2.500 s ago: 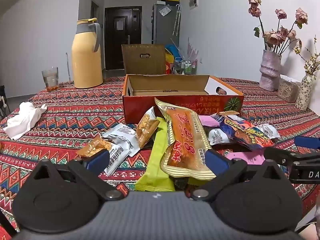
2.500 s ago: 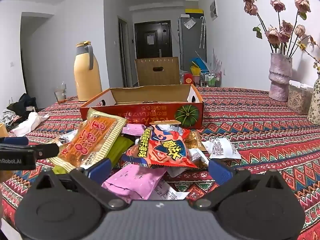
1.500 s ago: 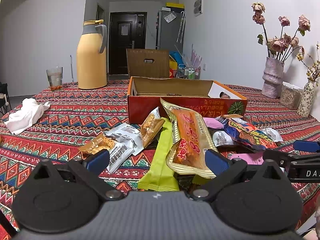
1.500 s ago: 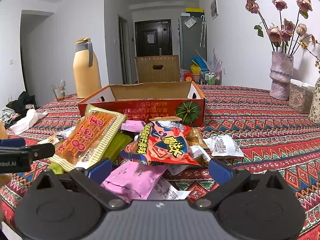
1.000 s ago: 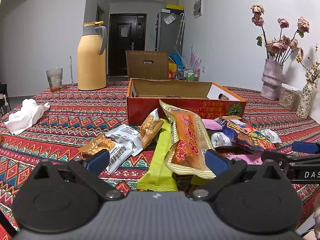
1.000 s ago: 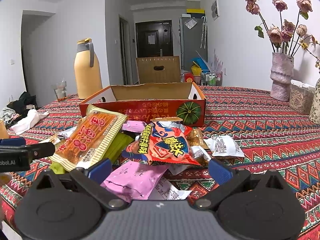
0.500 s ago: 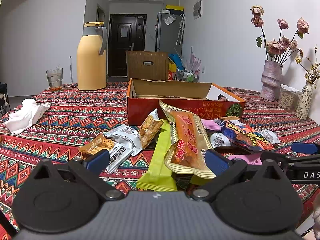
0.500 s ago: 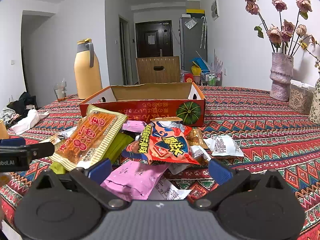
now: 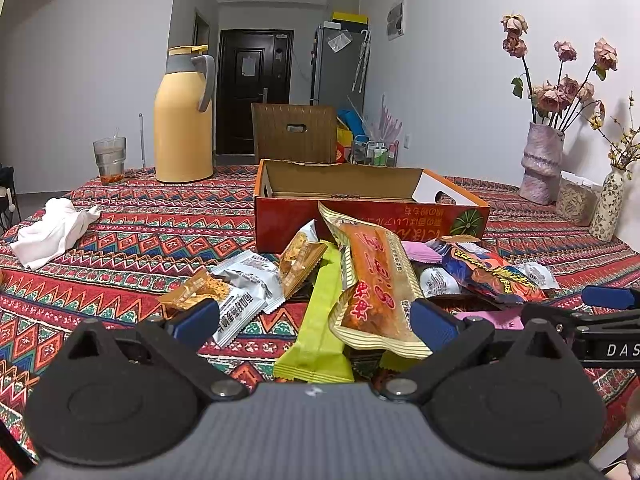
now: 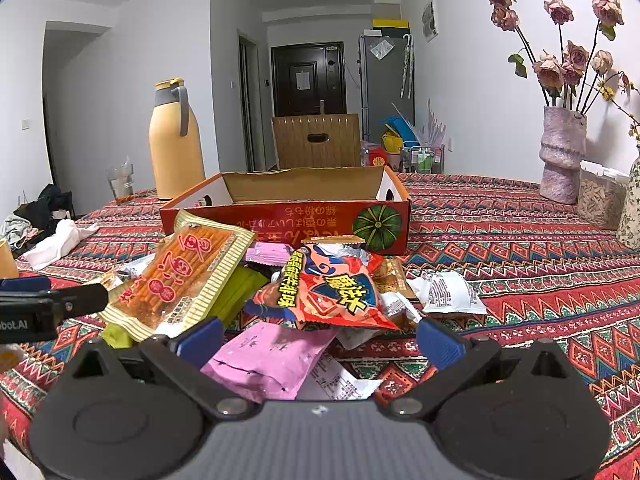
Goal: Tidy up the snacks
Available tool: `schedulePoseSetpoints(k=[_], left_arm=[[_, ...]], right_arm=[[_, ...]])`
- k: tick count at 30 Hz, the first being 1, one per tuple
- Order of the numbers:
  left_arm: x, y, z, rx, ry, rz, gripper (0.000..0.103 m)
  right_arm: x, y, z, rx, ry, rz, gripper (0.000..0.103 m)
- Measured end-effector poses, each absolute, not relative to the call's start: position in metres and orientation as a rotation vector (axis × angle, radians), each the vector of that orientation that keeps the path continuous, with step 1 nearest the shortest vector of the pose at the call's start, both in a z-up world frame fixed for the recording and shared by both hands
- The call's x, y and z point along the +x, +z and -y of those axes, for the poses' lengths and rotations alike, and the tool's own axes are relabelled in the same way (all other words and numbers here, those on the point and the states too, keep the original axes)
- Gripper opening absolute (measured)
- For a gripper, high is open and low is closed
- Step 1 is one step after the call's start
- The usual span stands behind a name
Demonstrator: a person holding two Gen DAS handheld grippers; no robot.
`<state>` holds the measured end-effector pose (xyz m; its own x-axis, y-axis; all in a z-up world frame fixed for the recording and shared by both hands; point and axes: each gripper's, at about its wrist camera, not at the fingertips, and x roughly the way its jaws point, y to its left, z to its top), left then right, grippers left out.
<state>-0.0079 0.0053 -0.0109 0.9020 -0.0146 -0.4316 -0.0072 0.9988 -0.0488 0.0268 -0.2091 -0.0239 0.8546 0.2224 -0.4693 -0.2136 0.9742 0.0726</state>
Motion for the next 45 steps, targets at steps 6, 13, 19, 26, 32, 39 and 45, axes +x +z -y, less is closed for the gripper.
schedulePoseSetpoints(k=[6, 13, 19, 26, 32, 39, 45], left_arm=[[-0.009, -0.009, -0.005, -0.051, -0.004, -0.443, 0.103], [-0.009, -0.008, -0.005, -0.052, -0.005, -0.44, 0.103], [-0.007, -0.008, -0.006, -0.058, -0.009, -0.439, 0.103], [-0.003, -0.006, -0.008, -0.06, -0.002, -0.432, 0.103], [0.003, -0.004, -0.012, -0.068, 0.011, -0.424, 0.103], [0.011, -0.003, -0.014, -0.067, 0.026, -0.429, 0.103], [0.015, -0.006, -0.016, -0.066, 0.03, -0.441, 0.103]], right_arm=[[0.027, -0.024, 0.209, 0.018, 0.229, -0.495, 0.103], [0.027, -0.024, 0.209, 0.018, 0.229, -0.494, 0.103], [0.027, -0.021, 0.211, 0.019, 0.23, -0.491, 0.103], [0.03, -0.018, 0.211, 0.027, 0.235, -0.491, 0.103], [0.043, -0.013, 0.208, 0.031, 0.236, -0.487, 0.103], [0.078, -0.007, 0.198, 0.024, 0.262, -0.529, 0.102], [0.127, -0.01, 0.191, 0.001, 0.248, -0.651, 0.096]])
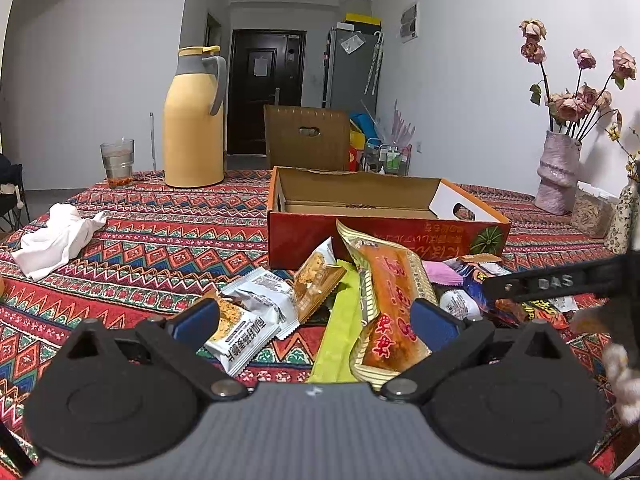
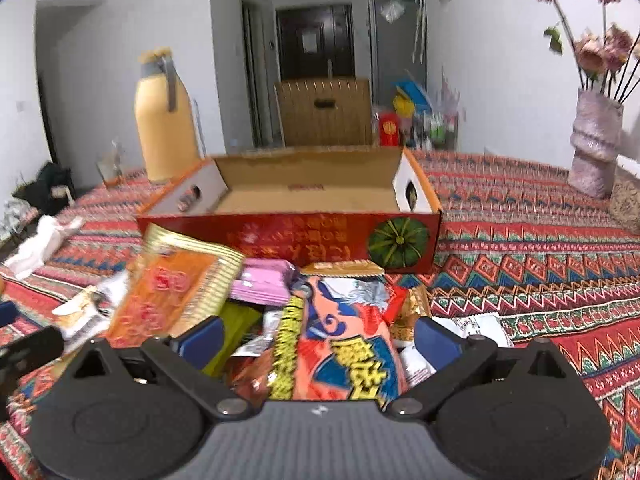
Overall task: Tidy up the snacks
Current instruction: 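Grasp the orange wafer packet with the left gripper while the right grasps the colourful chip bag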
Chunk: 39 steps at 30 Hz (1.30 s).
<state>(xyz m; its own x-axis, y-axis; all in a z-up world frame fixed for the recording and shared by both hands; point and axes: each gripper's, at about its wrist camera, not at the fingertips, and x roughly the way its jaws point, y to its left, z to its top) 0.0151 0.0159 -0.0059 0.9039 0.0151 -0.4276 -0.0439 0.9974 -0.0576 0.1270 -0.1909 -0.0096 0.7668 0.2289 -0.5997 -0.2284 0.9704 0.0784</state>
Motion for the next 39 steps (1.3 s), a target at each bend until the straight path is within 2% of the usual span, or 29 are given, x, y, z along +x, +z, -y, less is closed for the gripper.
schedulePoseSetpoints(k=[7, 8, 9, 11, 16, 27, 34, 38, 39], left_arm=[[0.019, -0.008, -0.015, -0.06, 0.027, -0.454, 0.103], [0.02, -0.009, -0.014, -0.058, 0.026, -0.456, 0.103], [0.02, -0.009, -0.014, -0.056, 0.026, -0.459, 0.103], [0.021, -0.009, -0.011, -0.051, 0.022, -0.461, 0.103], [0.025, -0.007, -0.002, -0.027, 0.016, -0.471, 0.103], [0.06, -0.009, 0.041, 0.062, -0.021, -0.555, 0.103], [0.085, -0.025, 0.068, 0.132, 0.019, -0.63, 0.102], [0.093, -0.034, 0.071, 0.131, 0.034, -0.672, 0.085], [0.092, -0.034, 0.07, 0.13, 0.046, -0.667, 0.083]], right_arm=[[0.158, -0.03, 0.194, 0.012, 0.223, -0.805, 0.087], [0.157, -0.031, 0.194, 0.005, 0.22, -0.802, 0.08], [0.156, -0.032, 0.194, 0.01, 0.224, -0.802, 0.078], [0.154, -0.032, 0.196, 0.02, 0.239, -0.799, 0.06], [0.139, -0.027, 0.199, 0.014, 0.262, -0.751, 0.06], [0.079, -0.005, 0.23, 0.093, 0.259, -0.501, 0.06], [0.078, -0.014, 0.248, 0.169, 0.25, -0.492, 0.06], [0.078, -0.021, 0.251, 0.186, 0.264, -0.497, 0.06], [0.079, -0.023, 0.252, 0.189, 0.267, -0.499, 0.06]])
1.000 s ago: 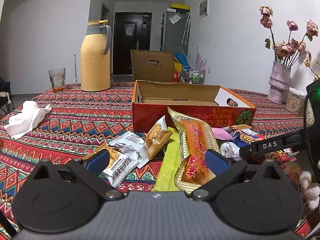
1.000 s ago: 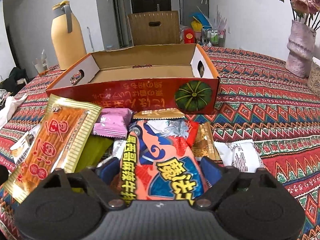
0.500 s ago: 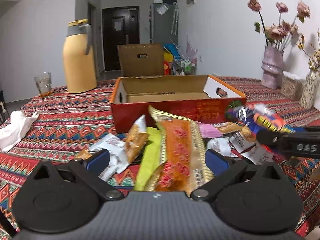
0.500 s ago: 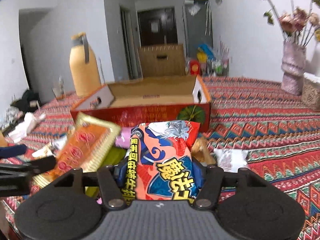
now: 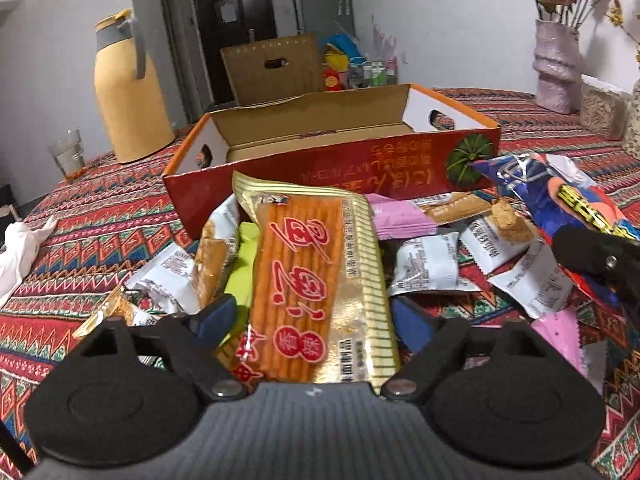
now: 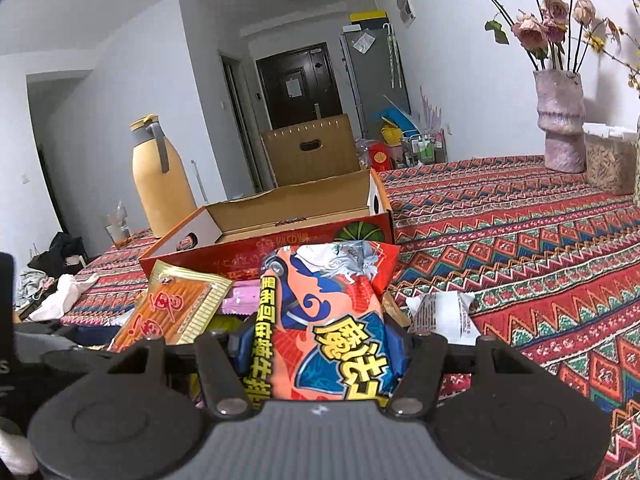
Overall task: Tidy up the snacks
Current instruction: 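Grasp the orange wafer packet with the left gripper while the right grasps the colourful chip bag, then carry both packets into the cardboard box and open both grippers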
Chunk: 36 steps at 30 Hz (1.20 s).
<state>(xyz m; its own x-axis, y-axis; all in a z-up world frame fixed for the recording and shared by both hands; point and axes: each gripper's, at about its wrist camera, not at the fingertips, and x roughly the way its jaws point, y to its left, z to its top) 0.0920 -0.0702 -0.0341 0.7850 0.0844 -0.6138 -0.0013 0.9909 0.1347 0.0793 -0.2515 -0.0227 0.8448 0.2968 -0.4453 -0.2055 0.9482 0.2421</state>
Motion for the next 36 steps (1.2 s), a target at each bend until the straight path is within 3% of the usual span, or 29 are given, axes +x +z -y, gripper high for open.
schedulePoseSetpoints(k=[9, 14, 26, 36], left_arm=[[0.08, -0.025, 0.063, 0.069, 0.005, -0.642, 0.047], [0.071, -0.016, 0.058, 0.049, -0.012, -0.62, 0.037], [0.065, 0.026, 0.04, 0.006, -0.018, -0.519, 0.037], [0.104, 0.066, 0.032, -0.02, -0.015, -0.425, 0.037]], right_arm=[[0.078, -0.029, 0.253, 0.209, 0.283, -0.508, 0.06], [0.073, -0.027, 0.251, 0.206, 0.282, -0.503, 0.06], [0.071, -0.004, 0.239, 0.149, 0.268, -0.446, 0.06], [0.117, 0.038, 0.219, 0.081, 0.258, -0.372, 0.06]])
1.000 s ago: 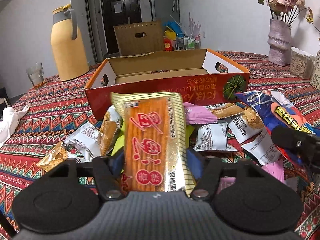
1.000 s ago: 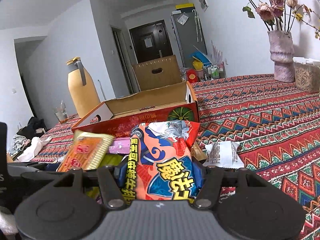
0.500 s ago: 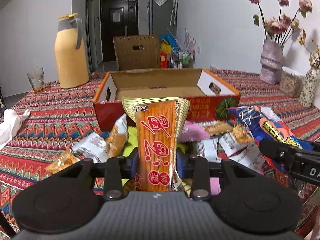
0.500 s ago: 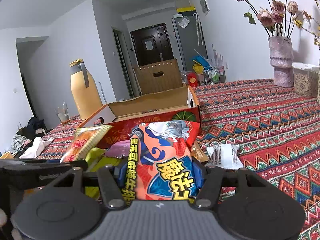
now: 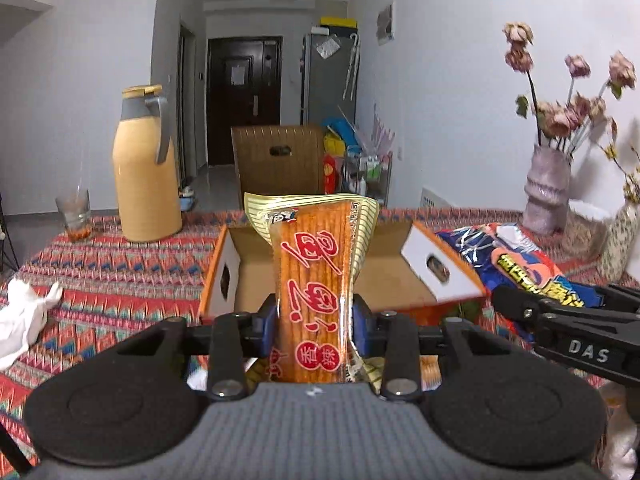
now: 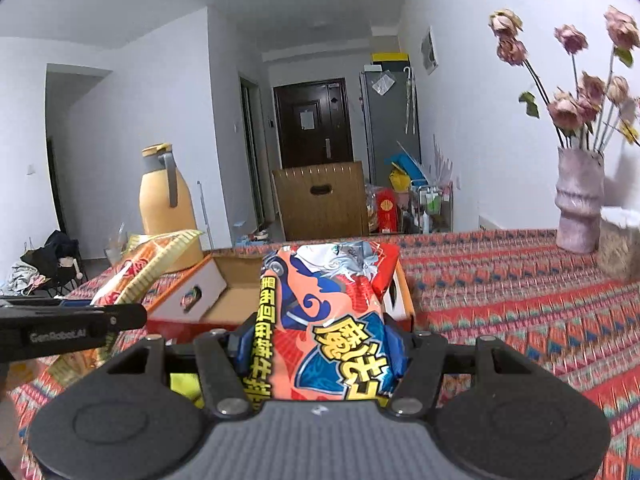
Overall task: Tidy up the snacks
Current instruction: 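Carry both packets into the cardboard box and open both grippers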
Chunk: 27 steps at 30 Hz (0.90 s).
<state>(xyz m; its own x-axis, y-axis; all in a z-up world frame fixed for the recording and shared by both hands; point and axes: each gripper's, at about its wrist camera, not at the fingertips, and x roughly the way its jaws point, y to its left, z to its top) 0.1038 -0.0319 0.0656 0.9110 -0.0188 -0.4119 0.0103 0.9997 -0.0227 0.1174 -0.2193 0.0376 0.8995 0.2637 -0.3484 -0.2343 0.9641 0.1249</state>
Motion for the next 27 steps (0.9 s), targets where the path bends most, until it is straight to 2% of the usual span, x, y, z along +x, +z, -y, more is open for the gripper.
schedulePoseSetpoints(k=[12, 19, 27], left_arm=[[0.19, 0.084, 0.021, -0.063, 0.011, -0.418, 0.037], [0.241, 0.056, 0.009, -0.089, 0.051, -0.483, 0.037], [0.259, 0.025, -0.001, -0.11, 0.046, -0.54, 0.037]], right_arm=[[0.226, 0.056, 0.195, 0.071, 0.237, -0.439, 0.06], [0.288, 0.032, 0.183, 0.099, 0.203, -0.534, 0.06], [0.307, 0.001, 0.175, 0.072, 0.197, -0.55, 0.06]])
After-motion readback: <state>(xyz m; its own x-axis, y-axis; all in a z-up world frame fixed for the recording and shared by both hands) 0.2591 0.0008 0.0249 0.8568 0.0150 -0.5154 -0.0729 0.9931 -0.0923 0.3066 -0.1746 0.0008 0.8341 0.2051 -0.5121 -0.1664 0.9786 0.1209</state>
